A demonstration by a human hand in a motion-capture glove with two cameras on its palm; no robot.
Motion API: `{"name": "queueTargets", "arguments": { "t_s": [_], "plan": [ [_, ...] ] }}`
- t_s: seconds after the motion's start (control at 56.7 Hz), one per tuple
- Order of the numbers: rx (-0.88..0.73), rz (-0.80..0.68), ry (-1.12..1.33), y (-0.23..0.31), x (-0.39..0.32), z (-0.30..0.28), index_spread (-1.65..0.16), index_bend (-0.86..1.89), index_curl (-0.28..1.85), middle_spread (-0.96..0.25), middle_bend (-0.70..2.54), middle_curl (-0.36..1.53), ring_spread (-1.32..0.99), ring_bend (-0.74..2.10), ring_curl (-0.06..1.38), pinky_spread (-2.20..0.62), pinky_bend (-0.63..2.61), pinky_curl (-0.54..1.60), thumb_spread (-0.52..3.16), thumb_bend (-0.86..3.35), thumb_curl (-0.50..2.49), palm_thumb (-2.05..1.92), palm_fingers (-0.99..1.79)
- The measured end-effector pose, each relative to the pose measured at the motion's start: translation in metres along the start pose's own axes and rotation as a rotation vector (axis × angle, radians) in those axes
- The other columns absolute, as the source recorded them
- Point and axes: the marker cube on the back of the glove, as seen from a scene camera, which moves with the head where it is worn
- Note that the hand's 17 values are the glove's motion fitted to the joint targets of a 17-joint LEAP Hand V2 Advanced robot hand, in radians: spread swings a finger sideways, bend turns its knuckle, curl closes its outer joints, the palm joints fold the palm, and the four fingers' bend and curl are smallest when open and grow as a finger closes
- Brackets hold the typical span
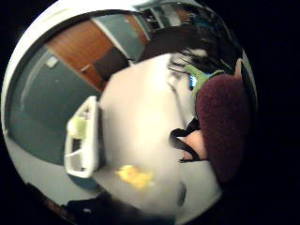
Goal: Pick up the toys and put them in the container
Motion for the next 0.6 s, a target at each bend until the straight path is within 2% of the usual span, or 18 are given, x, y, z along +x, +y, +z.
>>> {"name": "queueTargets", "arguments": {
  "t_s": [0.018,0.053,0.229,0.405,0.511,0.599],
  "plan": [
    [0.016,-0.079,-0.026,-0.005,-0.012,-0.008,-0.26,0.39,0.24,-0.21,1.08,0.78,-0.30,1.35,0.62,-0.37,1.13,0.49,0.91,0.15,0.64,0.64,1.16],
    [0.035,-0.147,-0.070,-0.012,-0.036,-0.020,-0.26,0.41,0.25,-0.22,1.08,0.79,-0.30,1.36,0.62,-0.37,1.14,0.50,0.88,0.14,0.65,0.64,1.15],
    [0.061,-0.299,-0.245,-0.038,-0.166,-0.047,-0.28,0.48,0.32,-0.23,1.11,0.83,-0.31,1.39,0.62,-0.38,1.16,0.53,0.79,0.10,0.72,0.65,1.11],
    [-0.034,-0.271,-0.304,-0.019,-0.259,-0.018,-0.29,0.44,0.35,-0.24,1.09,0.85,-0.30,1.42,0.61,-0.38,1.15,0.53,0.76,0.05,0.76,0.65,1.04],
    [-0.112,-0.261,-0.331,-0.028,-0.262,0.011,-0.27,0.32,0.36,-0.24,1.05,0.84,-0.29,1.43,0.60,-0.37,1.11,0.52,0.85,0.02,0.74,0.62,0.99],
    [-0.102,-0.297,-0.355,-0.018,-0.276,0.027,-0.25,0.22,0.35,-0.24,1.02,0.83,-0.28,1.40,0.58,-0.36,1.03,0.49,1.00,-0.01,0.70,0.56,0.94]
  ]
}}
